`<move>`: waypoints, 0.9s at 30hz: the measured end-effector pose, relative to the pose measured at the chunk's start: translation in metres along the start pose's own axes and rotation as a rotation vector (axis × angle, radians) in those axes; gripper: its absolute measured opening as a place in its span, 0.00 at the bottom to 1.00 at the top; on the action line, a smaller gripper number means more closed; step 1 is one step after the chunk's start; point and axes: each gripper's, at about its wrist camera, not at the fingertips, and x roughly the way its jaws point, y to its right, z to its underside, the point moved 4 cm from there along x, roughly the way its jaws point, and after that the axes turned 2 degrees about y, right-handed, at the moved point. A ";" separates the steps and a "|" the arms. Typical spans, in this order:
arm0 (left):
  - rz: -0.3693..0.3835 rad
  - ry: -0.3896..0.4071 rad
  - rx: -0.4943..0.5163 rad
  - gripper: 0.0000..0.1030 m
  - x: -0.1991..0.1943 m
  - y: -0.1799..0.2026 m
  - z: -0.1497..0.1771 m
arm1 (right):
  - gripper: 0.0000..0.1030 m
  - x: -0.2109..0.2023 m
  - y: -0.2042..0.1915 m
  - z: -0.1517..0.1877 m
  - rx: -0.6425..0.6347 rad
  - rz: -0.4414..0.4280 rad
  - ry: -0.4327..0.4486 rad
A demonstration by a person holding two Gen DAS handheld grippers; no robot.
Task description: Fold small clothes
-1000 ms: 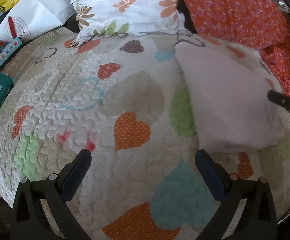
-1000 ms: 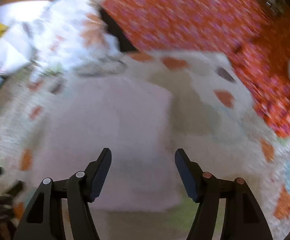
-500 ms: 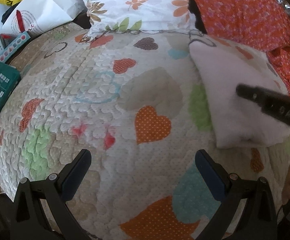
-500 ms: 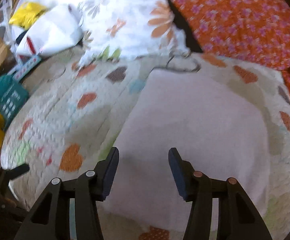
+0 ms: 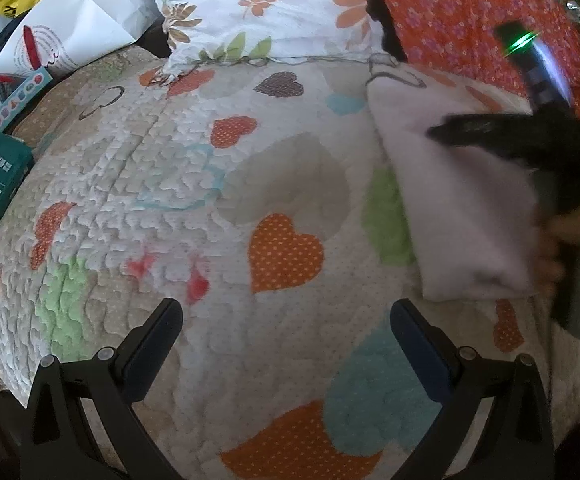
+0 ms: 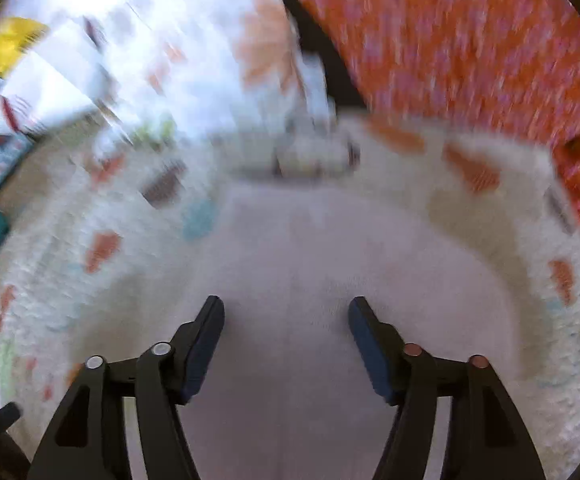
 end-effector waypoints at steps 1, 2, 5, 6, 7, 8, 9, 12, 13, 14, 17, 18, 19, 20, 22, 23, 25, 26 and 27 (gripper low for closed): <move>0.001 -0.001 0.002 1.00 0.001 0.002 -0.001 | 0.75 0.005 0.003 0.001 0.005 -0.012 0.001; 0.006 -0.003 0.002 1.00 0.001 0.004 -0.003 | 0.76 0.002 0.005 -0.002 0.009 -0.021 0.047; 0.023 -0.006 0.000 1.00 0.001 0.009 -0.008 | 0.76 -0.011 0.011 -0.013 0.044 -0.037 0.071; 0.032 -0.006 -0.005 1.00 0.000 0.011 -0.011 | 0.76 -0.017 0.017 -0.016 0.058 -0.033 0.101; 0.046 -0.005 -0.011 1.00 -0.001 0.013 -0.014 | 0.76 -0.017 0.024 -0.019 0.073 -0.026 0.112; 0.059 0.000 -0.015 1.00 -0.004 0.015 -0.018 | 0.76 -0.018 0.034 -0.018 0.097 -0.021 0.103; 0.064 0.008 -0.013 1.00 -0.006 0.017 -0.021 | 0.76 -0.013 0.052 -0.014 0.136 -0.011 0.065; 0.073 0.049 -0.007 1.00 -0.016 0.023 -0.037 | 0.76 -0.008 0.092 -0.004 0.215 0.016 0.023; 0.075 0.061 -0.006 1.00 -0.017 0.024 -0.044 | 0.76 -0.012 0.104 -0.003 0.242 0.033 0.024; 0.076 0.076 -0.005 1.00 -0.017 0.026 -0.052 | 0.76 -0.018 0.118 -0.001 0.272 0.077 0.013; 0.070 0.117 0.016 1.00 -0.009 0.039 -0.080 | 0.76 -0.038 0.147 0.007 0.349 0.123 0.015; 0.058 0.113 0.031 1.00 -0.002 0.045 -0.087 | 0.76 -0.046 0.153 0.009 0.366 0.105 0.024; 0.052 0.101 0.039 1.00 0.006 0.049 -0.090 | 0.76 -0.052 0.156 0.011 0.371 0.093 0.033; 0.053 0.086 0.047 1.00 0.014 0.055 -0.092 | 0.76 -0.058 0.155 0.013 0.364 0.079 0.044; 0.061 0.042 0.069 1.00 0.033 0.067 -0.093 | 0.76 -0.065 0.150 0.014 0.328 0.069 0.058; 0.059 0.020 0.084 1.00 0.043 0.073 -0.091 | 0.76 -0.069 0.146 0.017 0.299 0.072 0.061; 0.050 0.010 0.109 1.00 0.055 0.082 -0.086 | 0.76 -0.066 0.139 0.022 0.239 0.085 0.033; 0.045 0.023 0.115 1.00 0.056 0.085 -0.084 | 0.76 -0.062 0.138 0.027 0.216 0.105 0.009; 0.037 0.037 0.119 1.00 0.055 0.086 -0.082 | 0.76 -0.057 0.140 0.032 0.195 0.133 -0.015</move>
